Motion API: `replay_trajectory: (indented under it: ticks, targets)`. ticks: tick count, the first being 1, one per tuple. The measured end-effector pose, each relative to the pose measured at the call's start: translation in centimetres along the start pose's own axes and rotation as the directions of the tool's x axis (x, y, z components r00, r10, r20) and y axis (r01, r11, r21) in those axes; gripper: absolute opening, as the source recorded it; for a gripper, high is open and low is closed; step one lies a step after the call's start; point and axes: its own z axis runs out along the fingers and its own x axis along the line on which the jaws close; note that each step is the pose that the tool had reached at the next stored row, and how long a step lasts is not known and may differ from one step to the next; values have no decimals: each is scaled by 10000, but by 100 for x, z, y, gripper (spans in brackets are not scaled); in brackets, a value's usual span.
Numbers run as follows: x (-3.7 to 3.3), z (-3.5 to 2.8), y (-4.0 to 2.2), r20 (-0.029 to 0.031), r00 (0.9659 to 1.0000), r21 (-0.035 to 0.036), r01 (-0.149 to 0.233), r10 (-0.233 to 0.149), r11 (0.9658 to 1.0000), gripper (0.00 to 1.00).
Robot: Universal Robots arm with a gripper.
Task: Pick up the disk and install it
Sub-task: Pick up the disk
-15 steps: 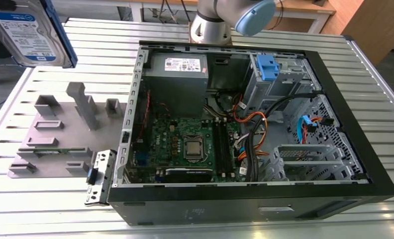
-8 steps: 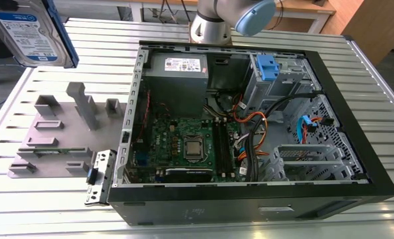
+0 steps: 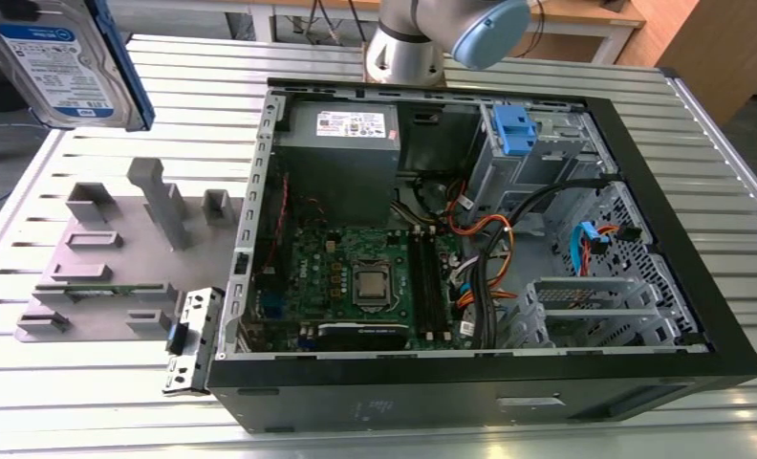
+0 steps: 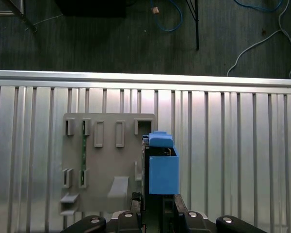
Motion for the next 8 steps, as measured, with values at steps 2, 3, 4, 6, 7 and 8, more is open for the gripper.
replay_trajectory:
  ticks: [2, 3, 4, 6, 7, 8]
  targets:
    - [0, -1, -6, -1, 10000, -1, 0, 0, 10000, 35]
    - [0, -1, -6, 0, 10000, -1, -1, 1, 10000, 35]
    - [0, -1, -6, 0, 10000, -1, -1, 1, 10000, 35]
    - [0, -1, -16, 0, 10000, -1, 0, 0, 10000, 35]
    - [0, -1, -25, 0, 10000, -1, 0, 0, 10000, 35]
    - [0, -2, -26, -1, 10000, -1, 0, 0, 10000, 35]
